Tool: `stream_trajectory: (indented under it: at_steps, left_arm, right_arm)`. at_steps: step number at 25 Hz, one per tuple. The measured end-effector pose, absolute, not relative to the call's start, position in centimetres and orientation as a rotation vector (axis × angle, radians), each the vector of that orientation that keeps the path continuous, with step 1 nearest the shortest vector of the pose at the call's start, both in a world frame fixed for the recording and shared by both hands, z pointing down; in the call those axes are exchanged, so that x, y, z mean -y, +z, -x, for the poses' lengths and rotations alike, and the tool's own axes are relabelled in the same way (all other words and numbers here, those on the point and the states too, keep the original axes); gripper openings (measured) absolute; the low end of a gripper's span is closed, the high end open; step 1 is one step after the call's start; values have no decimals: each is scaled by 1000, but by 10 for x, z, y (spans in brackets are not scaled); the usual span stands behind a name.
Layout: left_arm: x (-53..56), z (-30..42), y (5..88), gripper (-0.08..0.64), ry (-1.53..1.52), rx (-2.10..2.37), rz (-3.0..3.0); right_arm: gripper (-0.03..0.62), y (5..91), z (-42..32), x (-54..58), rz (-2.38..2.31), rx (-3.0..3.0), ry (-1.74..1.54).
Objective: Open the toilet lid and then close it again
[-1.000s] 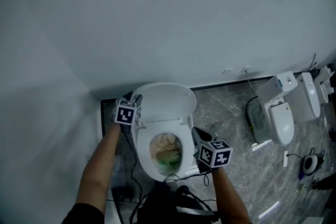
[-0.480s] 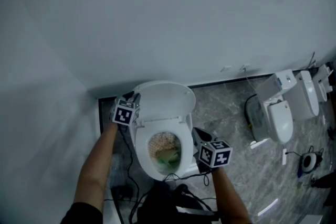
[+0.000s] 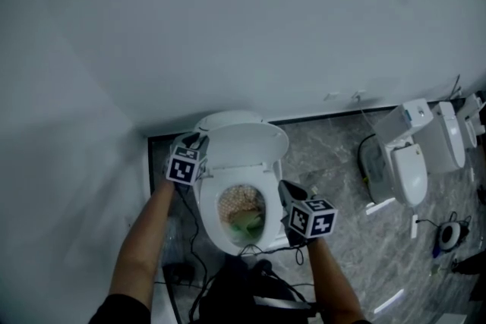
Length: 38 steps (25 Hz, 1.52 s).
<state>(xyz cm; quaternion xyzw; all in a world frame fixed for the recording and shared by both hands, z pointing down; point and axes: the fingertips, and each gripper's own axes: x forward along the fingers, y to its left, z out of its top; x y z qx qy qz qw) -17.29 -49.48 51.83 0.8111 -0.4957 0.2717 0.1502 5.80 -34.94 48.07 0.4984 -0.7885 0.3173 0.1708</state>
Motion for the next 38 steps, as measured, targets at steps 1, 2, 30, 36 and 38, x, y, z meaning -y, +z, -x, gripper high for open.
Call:
stream_trajectory:
  at_steps: [1, 2, 30, 36, 38]
  left_arm:
    - [490, 172, 518, 106, 778, 1423, -2332]
    - [486, 172, 518, 106, 780, 1422, -2334]
    - [361, 151, 536, 114, 814, 1358, -2316]
    - [346, 150, 542, 115, 830, 1369, -2305]
    - [342, 149, 544, 115, 834, 1378, -2297]
  right_arm:
    - [11, 480, -57, 349, -1412, 2245, 899]
    - [11, 479, -56, 348, -1408, 2251, 898]
    - [83, 478, -39, 347, -1372, 2313, 726]
    - [141, 485, -48, 343, -1382, 2277, 617]
    - [151, 487, -50, 340, -1362, 2284, 597]
